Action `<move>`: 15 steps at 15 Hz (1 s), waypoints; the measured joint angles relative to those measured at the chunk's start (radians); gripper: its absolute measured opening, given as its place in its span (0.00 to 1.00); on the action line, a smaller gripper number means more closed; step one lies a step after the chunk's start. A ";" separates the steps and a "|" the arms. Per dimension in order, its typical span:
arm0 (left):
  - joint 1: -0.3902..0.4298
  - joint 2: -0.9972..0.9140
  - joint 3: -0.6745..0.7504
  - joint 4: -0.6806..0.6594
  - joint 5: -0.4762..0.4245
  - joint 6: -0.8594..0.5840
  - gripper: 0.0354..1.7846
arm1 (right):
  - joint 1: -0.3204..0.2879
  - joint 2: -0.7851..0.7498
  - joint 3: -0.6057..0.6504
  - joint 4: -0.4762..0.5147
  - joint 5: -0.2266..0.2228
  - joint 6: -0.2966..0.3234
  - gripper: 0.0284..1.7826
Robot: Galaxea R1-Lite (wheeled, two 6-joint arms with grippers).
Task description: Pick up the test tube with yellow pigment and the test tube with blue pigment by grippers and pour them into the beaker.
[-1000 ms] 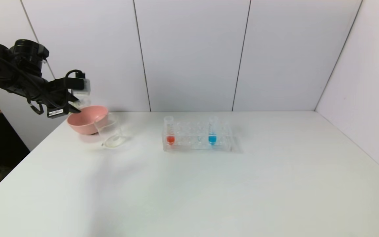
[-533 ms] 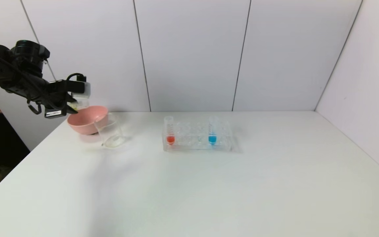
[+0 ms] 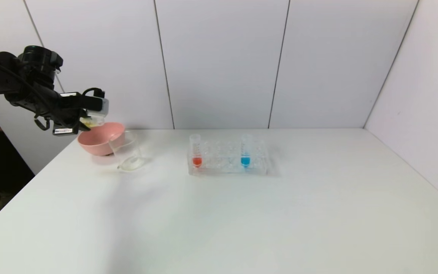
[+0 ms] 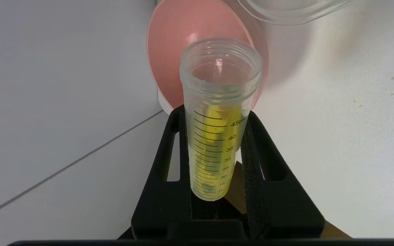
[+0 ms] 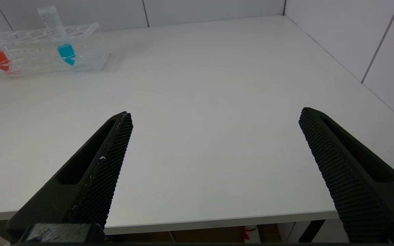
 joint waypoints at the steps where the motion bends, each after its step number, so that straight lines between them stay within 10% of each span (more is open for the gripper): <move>1: -0.001 0.000 0.000 -0.001 0.015 0.012 0.23 | 0.000 0.000 0.000 0.000 0.000 0.000 1.00; 15: -0.024 0.001 0.000 -0.001 0.021 0.058 0.23 | 0.000 0.000 0.000 0.000 0.000 0.000 1.00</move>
